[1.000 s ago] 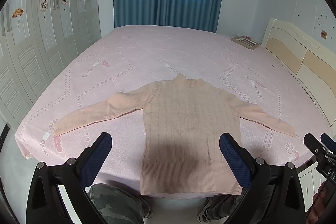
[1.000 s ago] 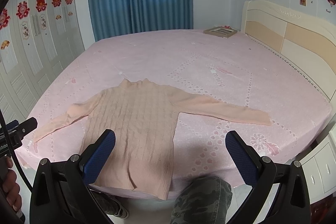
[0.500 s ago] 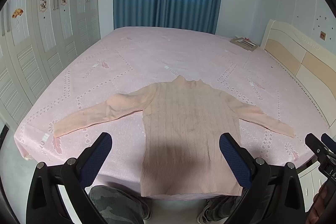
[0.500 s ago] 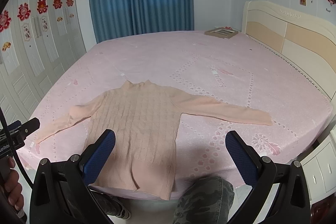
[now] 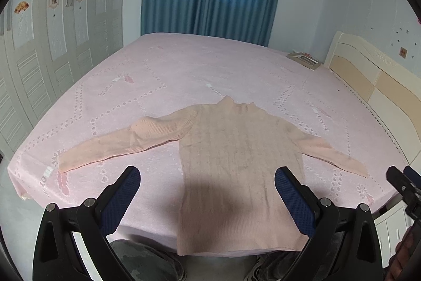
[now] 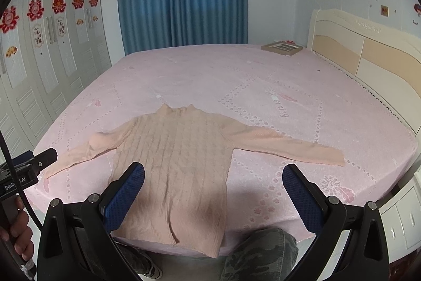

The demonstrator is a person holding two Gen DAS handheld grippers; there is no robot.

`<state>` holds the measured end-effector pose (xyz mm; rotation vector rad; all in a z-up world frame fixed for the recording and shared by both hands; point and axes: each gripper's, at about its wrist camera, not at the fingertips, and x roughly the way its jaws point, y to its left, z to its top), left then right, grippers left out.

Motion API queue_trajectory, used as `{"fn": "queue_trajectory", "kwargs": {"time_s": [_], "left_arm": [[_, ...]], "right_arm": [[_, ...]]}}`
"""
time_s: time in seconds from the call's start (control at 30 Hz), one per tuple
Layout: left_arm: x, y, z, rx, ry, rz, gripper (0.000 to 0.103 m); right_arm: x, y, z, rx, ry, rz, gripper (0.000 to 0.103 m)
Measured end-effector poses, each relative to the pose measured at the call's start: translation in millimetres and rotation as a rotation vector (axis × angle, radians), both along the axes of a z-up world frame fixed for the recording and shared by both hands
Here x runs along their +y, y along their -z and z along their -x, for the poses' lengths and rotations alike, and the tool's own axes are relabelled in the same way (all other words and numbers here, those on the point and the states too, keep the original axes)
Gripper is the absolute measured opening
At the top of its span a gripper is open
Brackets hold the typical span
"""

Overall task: Fold small clothes
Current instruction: 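Reach the left gripper to the sweater sleeve cuff and grasp it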

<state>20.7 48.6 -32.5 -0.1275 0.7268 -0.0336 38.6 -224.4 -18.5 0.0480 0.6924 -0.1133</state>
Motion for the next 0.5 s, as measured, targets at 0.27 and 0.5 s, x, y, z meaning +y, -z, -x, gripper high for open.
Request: {"fn": "queue_trajectory", "kwargs": {"time_s": [0.27, 0.5], "left_arm": [[49, 49, -27, 0.070, -0.073, 0.093, 0.101], [104, 98, -47, 0.135, -0.150, 0.151, 0.099]], "right_arm": [[14, 20, -33, 0.087, -0.009, -0.046, 0.102], [39, 42, -61, 0.135, -0.029, -0.017, 0.102]]}}
